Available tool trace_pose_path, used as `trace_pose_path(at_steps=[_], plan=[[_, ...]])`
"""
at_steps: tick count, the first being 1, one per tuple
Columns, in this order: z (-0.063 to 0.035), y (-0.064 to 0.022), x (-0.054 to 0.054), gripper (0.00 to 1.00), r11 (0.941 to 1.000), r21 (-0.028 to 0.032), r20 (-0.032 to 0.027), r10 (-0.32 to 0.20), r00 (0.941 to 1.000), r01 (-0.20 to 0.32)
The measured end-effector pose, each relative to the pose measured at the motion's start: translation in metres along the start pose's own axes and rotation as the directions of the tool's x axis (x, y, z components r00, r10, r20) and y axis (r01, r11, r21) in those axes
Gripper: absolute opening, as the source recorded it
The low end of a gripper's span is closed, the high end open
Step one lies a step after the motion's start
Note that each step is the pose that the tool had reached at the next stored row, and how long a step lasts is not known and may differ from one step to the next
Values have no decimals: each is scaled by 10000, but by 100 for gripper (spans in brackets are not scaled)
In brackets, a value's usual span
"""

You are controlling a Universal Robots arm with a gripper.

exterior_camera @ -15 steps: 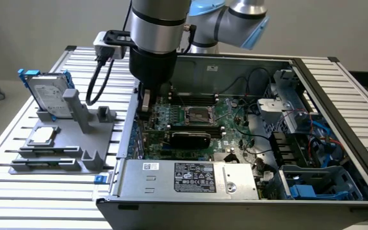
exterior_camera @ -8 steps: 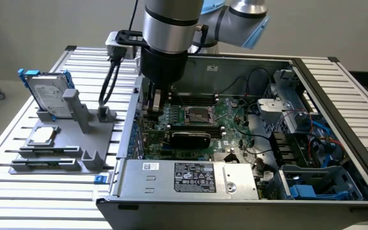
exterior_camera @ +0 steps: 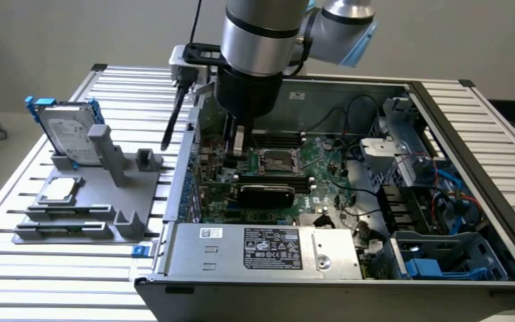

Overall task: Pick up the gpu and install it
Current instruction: 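Press down on the gpu until it lock into place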

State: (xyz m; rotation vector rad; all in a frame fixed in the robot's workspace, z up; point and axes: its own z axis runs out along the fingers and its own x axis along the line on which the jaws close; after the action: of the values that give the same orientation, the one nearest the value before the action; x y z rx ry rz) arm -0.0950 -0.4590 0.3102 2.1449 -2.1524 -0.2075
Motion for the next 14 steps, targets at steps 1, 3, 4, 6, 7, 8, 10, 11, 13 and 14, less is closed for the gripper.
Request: trace_pose_path(at_steps=[1,3,4,6,7,8,10,11,13,14], plan=[[-4,-24,0,11,10000,27,33,-6,10000,6],[-12,-73,-1,11,10000,92,87,-18,10000,17],[-15,-95,-1,11,9999,131,107,-23,9999,22],[-22,-134,-1,11,9997,235,138,-34,9999,31],[-25,-148,-1,11,9995,308,146,-41,9999,37],[-26,-156,-1,11,9992,402,150,-47,9999,41],[-27,-168,-1,11,9979,646,152,-66,9999,56],[-28,-173,-1,11,9970,769,151,-74,9999,63],[-30,-183,-1,11,9952,980,150,-90,9998,74],[-29,-184,-1,11,9947,1025,152,-93,9998,77]])
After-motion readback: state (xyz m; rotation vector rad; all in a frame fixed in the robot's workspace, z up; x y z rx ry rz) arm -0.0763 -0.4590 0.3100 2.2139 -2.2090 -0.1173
